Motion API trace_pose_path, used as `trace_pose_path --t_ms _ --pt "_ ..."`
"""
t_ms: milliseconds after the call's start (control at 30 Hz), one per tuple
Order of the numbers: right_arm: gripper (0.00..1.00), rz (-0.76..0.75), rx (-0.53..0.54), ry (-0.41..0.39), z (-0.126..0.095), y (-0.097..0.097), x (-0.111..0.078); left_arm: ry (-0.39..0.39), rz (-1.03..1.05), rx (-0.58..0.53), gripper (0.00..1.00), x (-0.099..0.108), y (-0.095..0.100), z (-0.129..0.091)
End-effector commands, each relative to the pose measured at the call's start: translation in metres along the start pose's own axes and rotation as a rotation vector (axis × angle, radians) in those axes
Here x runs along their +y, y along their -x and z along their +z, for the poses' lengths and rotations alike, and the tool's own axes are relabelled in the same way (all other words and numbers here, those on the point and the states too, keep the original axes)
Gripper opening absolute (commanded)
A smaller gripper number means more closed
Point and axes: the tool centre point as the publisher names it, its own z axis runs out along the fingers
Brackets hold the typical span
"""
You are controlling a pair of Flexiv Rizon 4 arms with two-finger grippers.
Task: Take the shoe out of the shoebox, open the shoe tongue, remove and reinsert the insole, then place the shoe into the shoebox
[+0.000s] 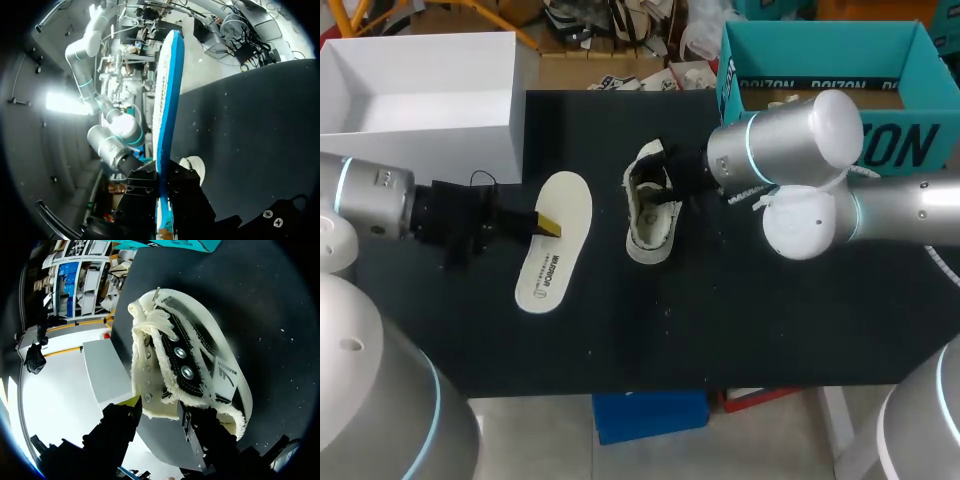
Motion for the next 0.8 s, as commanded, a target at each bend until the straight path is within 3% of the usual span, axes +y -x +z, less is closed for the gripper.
trace_pose_path --t_ms 33,467,800 --pt "0.41 0.004 -0.017 0.063 0.000 0.000 -0.004 -0.003 0.004 0.002 0.00 0.003 0.000 0.002" --pt "0.37 0.009 -0.057 0.108 -0.003 0.006 -0.003 0.004 0.010 0.003 0.00 0.007 -0.002 -0.002" --pt "0.24 -0.025 -0.104 0.144 -0.008 -0.003 0.000 0.017 0.016 0.014 0.00 0.010 -0.003 -0.002"
